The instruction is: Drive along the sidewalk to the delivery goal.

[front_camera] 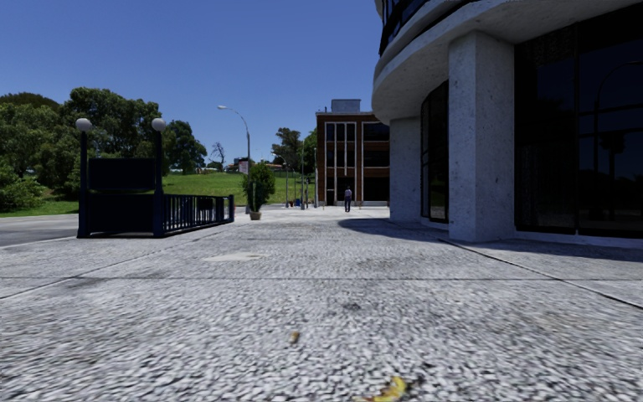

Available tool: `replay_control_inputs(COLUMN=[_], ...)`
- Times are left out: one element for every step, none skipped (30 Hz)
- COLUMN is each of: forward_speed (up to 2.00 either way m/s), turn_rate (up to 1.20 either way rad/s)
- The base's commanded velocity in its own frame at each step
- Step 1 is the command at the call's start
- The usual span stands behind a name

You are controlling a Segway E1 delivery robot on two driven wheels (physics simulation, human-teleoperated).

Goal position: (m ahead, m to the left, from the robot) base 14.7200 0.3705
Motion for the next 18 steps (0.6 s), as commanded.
replay_control_inputs(forward_speed=[2.00,2.00,2.00,2.00,2.00,2.00,2.00,2.00,2.00,2.00,2.00,2.00,2.00,2.00,2.00,2.00,2.00,2.00], turn_rate=[0.00,0.00,0.00,0.00,0.00,0.00,0.00,0.00,0.00,0.00,0.00,0.00,0.00,0.00,0.00,0.00,0.00,0.00])
